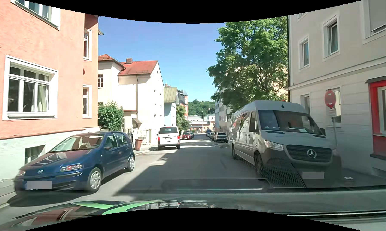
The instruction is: Follow the waypoints while adhering to traffic rules and regulations
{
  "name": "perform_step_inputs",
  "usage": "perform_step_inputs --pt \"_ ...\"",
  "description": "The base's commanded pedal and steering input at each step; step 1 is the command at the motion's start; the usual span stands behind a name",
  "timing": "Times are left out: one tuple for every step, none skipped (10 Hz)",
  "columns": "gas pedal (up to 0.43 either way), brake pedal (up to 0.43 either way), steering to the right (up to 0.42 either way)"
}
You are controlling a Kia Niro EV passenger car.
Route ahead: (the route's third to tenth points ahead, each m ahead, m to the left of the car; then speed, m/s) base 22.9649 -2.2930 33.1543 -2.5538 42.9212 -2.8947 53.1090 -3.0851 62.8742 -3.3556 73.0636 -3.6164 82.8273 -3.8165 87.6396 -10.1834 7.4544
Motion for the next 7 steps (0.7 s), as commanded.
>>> perform_step_inputs --pt "0.000 0.152 -0.010" --pt "0.000 0.152 -0.008" --pt "0.000 0.128 -0.001" --pt "0.000 0.104 0.009" --pt "0.000 0.061 0.015" --pt "0.000 0.049 0.015" --pt "0.000 0.049 0.015"
